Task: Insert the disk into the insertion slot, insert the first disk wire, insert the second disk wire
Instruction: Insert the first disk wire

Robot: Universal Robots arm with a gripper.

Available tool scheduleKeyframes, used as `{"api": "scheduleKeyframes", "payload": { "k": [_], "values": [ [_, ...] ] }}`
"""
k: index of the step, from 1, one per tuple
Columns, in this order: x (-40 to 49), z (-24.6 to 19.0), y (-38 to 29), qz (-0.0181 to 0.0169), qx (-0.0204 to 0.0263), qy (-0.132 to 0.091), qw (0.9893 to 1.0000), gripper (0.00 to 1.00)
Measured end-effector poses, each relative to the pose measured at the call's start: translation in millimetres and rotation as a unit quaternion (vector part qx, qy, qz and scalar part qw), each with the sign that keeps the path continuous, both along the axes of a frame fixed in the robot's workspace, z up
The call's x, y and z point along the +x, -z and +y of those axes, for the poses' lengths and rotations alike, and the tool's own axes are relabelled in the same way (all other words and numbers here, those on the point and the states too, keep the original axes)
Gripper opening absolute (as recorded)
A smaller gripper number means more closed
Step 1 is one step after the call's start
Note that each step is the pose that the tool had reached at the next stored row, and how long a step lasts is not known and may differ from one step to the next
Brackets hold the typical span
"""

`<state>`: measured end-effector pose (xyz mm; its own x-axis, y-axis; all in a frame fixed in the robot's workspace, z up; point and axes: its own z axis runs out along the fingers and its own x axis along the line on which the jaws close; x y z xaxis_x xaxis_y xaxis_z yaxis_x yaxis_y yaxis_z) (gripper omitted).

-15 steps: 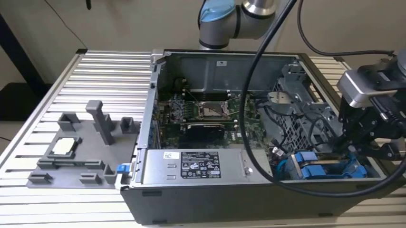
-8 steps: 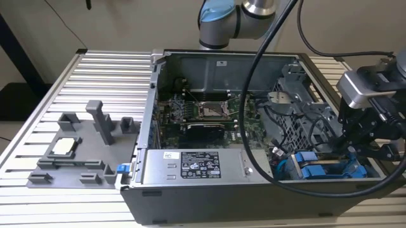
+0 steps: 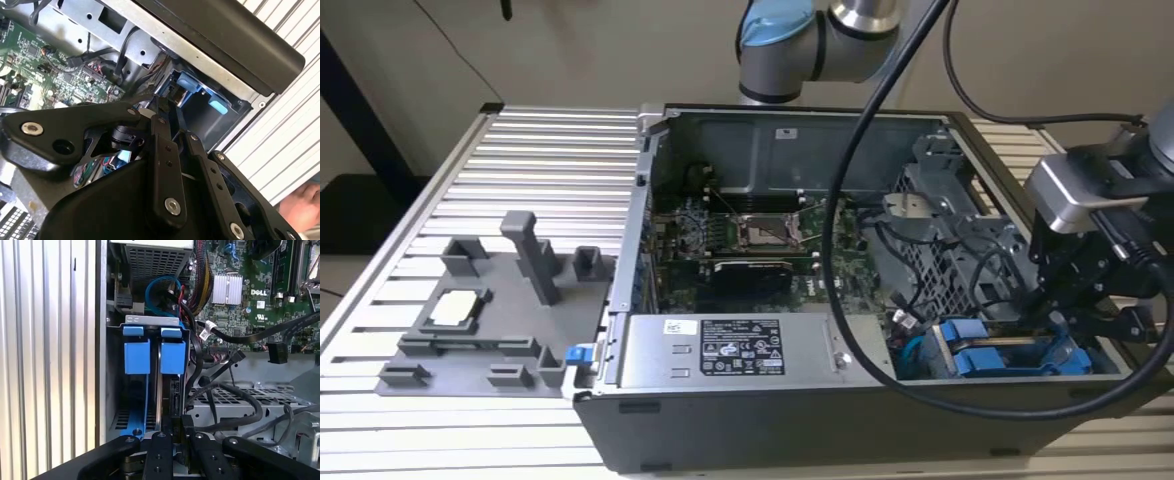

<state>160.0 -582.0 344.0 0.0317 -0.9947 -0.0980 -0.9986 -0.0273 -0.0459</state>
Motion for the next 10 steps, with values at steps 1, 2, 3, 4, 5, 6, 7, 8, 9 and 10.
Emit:
{"api": "scheduleKeyframes", "payload": {
  "k": [1,2,3,4,5,6,7,8,9,10],
  "values": [
    [0.0,0.0,0.3,0.0000,-0.0001,0.000,1.0000,0.19],
    [0.0,0.0,0.6,0.0000,-0.0001,0.000,1.0000,0.19],
    [0.0,0.0,1.0,0.0000,-0.0001,0.000,1.0000,0.19],
    [0.0,0.0,1.5,0.0000,-0.0001,0.000,1.0000,0.19],
    [0.0,0.0,1.9,0.0000,-0.0001,0.000,1.0000,0.19],
    [0.0,0.0,2.3,0.0000,-0.0001,0.000,1.0000,0.19],
    [0.1,0.0,2.6,-0.0001,0.0000,0.000,1.0000,0.19],
    [0.2,-0.1,2.8,-0.0002,0.0001,0.000,1.0000,0.19],
    [0.4,0.0,2.9,-0.0003,0.0005,0.000,1.0000,0.19],
    [0.6,0.0,3.0,-0.0003,0.0009,0.000,1.0000,0.19]
  ]
}}
